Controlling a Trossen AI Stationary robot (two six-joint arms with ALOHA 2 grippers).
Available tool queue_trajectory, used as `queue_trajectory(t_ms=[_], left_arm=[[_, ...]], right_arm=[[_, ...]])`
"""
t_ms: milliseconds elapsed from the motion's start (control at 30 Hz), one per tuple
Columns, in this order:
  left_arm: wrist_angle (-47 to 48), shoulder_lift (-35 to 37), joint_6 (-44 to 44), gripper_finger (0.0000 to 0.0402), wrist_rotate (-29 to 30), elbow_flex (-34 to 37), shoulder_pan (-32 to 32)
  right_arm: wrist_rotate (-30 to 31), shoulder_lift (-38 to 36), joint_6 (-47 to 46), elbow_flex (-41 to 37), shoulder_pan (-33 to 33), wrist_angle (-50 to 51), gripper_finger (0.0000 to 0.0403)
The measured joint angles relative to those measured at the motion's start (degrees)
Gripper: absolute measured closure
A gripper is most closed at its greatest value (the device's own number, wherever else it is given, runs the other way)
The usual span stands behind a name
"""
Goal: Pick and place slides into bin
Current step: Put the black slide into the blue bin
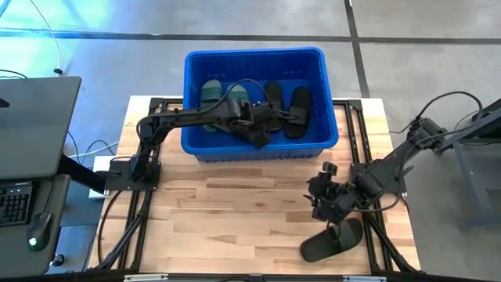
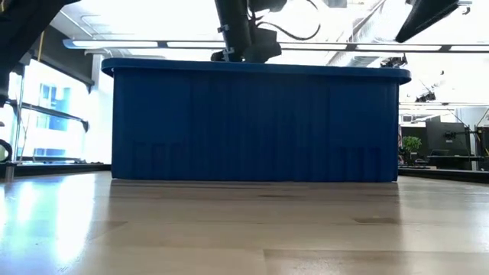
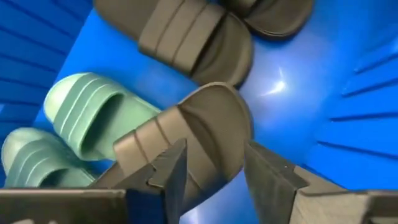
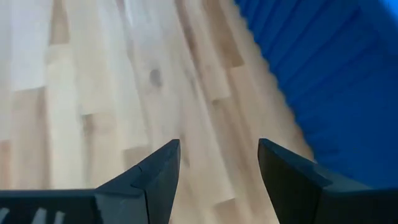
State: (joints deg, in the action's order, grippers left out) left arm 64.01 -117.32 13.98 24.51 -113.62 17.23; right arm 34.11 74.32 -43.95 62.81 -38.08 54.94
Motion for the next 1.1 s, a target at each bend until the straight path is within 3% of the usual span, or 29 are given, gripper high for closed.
queue_trajectory(t_ms=[233,467,600,733,967,1100], left_arm=[[-2.9,0.0,-6.1,0.0254,2.3,0.0,-2.2],[-5.4,0.1,-10.2,0.0267,4.6,-3.5,-5.6],[-5.2,0.0,-13.0,0.0272,6.5,-6.7,-8.0],[-5.8,0.1,-16.1,0.0275,10.6,-10.5,-10.2],[-8.3,0.1,-18.7,0.0275,11.1,-12.6,-11.7],[-8.1,0.1,-18.7,0.0275,11.1,-12.6,-11.6]], right_arm=[[-2.9,2.5,-15.1,0.0,-8.1,3.0,0.0197],[-5.9,15.1,-27.8,0.0,-14.5,3.1,0.0197],[-12.3,21.7,-31.3,0.0,-14.7,4.0,0.0197],[-13.2,25.4,-33.4,1.3,-14.3,7.5,0.0197],[-14.1,27.0,-33.7,11.3,-13.6,15.7,0.0197],[-17.6,27.0,-35.6,14.7,-14.5,16.8,0.0197]])
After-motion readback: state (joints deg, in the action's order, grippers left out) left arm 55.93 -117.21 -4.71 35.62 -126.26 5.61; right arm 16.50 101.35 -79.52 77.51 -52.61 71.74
